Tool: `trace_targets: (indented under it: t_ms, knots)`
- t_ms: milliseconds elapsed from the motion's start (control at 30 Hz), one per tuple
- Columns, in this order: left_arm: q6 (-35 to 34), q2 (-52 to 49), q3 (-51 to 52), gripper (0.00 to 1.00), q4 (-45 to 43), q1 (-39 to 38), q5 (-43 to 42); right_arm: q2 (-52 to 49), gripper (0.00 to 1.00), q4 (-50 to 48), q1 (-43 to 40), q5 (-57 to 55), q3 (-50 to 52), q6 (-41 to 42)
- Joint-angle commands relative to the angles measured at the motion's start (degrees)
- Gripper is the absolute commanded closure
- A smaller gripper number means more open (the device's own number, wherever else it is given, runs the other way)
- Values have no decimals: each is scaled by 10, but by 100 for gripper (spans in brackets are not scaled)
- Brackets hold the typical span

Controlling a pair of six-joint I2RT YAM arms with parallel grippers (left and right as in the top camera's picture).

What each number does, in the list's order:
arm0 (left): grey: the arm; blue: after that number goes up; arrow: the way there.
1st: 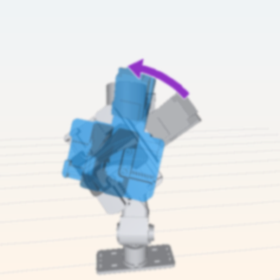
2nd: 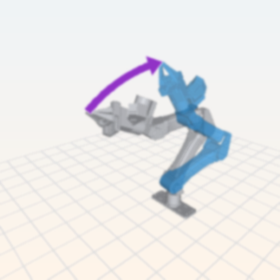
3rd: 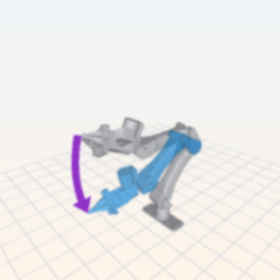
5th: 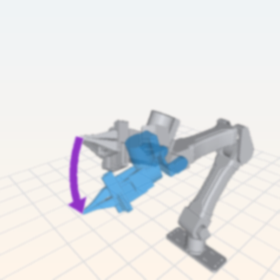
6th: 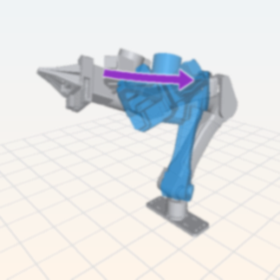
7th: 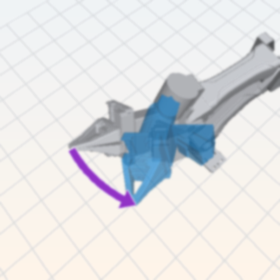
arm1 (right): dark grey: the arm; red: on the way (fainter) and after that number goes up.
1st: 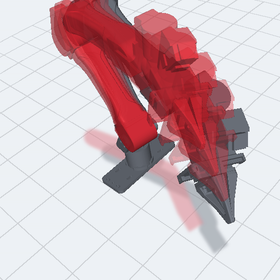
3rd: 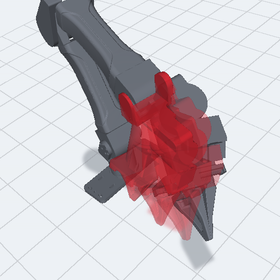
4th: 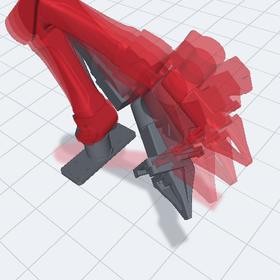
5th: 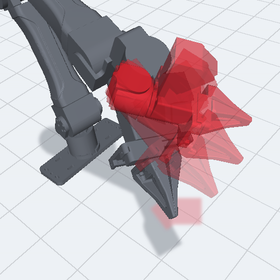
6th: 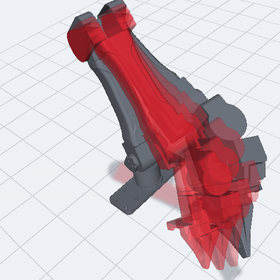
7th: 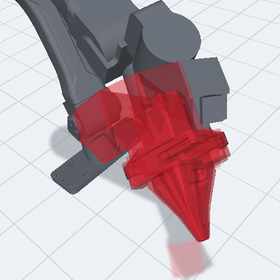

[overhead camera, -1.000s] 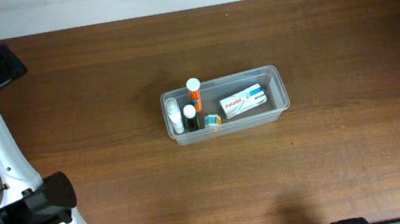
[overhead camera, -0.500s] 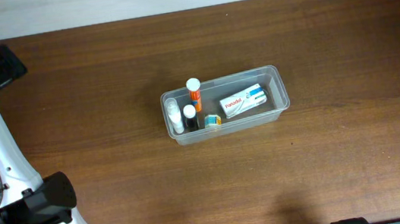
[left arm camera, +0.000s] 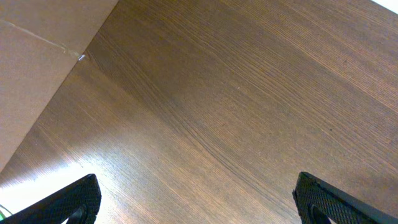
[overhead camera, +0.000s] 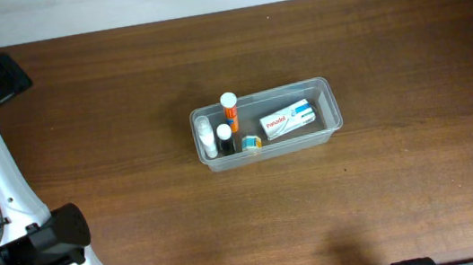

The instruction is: Pack container

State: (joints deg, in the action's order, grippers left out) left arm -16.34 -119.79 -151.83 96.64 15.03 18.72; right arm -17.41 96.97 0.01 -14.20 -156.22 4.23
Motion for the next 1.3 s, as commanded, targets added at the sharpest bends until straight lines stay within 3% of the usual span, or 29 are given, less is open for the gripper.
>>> trace_targets:
  t_ms: [0,167,300,800,867,1000,1067,1267]
  knots:
    - [-6,-3,-2,0,0,2,6,-3,2,4,-3,22,96,28]
    - [-6,-3,-2,0,0,2,6,-3,2,-3,-3,15,269,92]
    - [-6,-3,-2,0,0,2,6,-3,2,-72,-3,16,409,157]
    - [-6,-3,-2,0,0,2,6,-3,2,-623,-3,180,949,206]
    - [-6,-3,-2,0,0,2,6,-4,2,-694,-3,184,1008,231]
    - [-6,-3,-2,0,0,2,6,-4,2,-818,-3,184,1102,369]
    - [-6,-3,-2,0,0,2,6,-4,2,-826,-3,183,1133,446]
    - [-6,-3,-2,0,0,2,6,-4,2,-767,-4,180,1186,445]
